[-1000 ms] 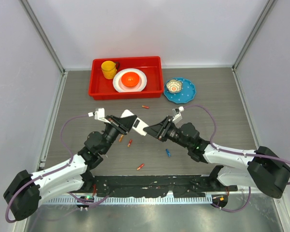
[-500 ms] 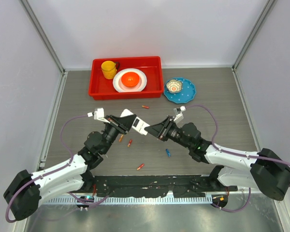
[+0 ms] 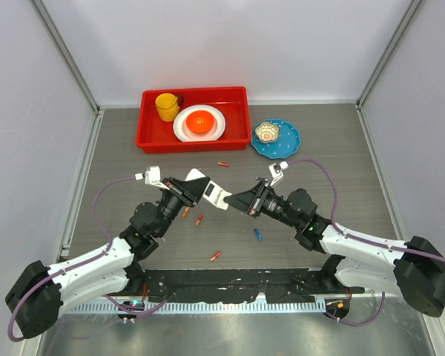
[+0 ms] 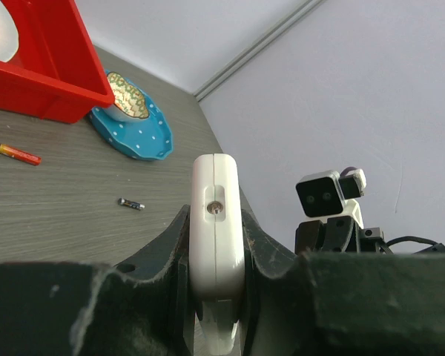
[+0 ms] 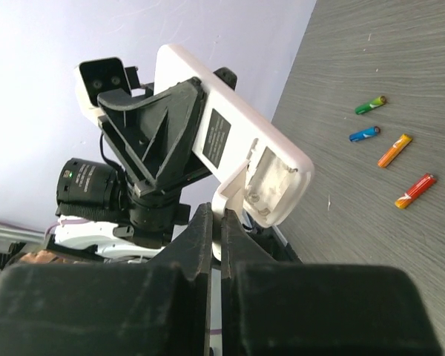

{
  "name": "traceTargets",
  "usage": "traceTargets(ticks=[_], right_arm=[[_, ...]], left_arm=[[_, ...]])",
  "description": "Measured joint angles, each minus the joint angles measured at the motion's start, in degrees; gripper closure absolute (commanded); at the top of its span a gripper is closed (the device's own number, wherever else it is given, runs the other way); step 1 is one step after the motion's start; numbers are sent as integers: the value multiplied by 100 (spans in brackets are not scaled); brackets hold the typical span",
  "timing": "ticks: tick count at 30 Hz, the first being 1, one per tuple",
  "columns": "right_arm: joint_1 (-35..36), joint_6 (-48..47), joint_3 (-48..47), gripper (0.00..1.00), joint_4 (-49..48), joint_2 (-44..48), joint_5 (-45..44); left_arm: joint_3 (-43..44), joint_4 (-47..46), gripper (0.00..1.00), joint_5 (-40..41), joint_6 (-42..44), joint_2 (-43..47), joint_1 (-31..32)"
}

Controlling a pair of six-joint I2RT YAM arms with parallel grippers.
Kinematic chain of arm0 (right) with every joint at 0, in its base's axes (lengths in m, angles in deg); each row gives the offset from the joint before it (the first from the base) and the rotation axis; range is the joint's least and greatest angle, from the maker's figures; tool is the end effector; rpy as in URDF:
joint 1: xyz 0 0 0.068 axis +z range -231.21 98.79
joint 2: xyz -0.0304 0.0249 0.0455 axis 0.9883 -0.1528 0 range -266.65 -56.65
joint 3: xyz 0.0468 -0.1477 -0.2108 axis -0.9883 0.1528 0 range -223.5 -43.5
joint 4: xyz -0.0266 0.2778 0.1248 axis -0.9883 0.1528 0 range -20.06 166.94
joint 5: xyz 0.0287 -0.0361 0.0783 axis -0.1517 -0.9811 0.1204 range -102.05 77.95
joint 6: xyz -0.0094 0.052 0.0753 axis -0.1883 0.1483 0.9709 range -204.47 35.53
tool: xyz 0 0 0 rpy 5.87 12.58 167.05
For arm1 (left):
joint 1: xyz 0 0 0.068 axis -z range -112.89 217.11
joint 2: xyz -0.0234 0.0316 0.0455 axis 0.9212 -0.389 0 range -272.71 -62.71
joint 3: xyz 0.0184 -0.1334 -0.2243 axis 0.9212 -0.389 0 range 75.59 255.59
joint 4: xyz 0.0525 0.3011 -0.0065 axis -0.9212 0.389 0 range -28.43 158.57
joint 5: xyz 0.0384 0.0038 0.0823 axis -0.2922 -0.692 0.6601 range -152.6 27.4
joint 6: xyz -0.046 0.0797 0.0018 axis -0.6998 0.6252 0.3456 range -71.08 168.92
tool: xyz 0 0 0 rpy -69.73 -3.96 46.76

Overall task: Load the batteries into the remote control
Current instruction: Remove the battery cover from the remote control, then place the battery cover at the center of the board.

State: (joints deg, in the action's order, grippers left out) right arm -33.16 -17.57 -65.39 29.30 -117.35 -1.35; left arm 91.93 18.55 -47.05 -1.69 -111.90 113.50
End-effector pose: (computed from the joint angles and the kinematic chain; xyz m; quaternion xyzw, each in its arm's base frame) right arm 0.2003 0.2456 0.2024 0.0473 0.6943 0.6378 0.3299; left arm 0.2118 -0.1904 0.2238 -0.1271 0.6315 -0.5117 0.5685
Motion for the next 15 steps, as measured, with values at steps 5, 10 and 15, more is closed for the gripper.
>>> traceTargets(ticks=[5,10,15], right_arm=[[-103,-37,81,99,-52,120,319],[-321,-68,251,99,-72,501,446],[-697,-533,476,99,660,1729,-9]], left_arm=[[0,0,100,15,-7,0,-2],[0,28,100,37,-2,26,-9],[-9,260,100,133,28,428,-136]])
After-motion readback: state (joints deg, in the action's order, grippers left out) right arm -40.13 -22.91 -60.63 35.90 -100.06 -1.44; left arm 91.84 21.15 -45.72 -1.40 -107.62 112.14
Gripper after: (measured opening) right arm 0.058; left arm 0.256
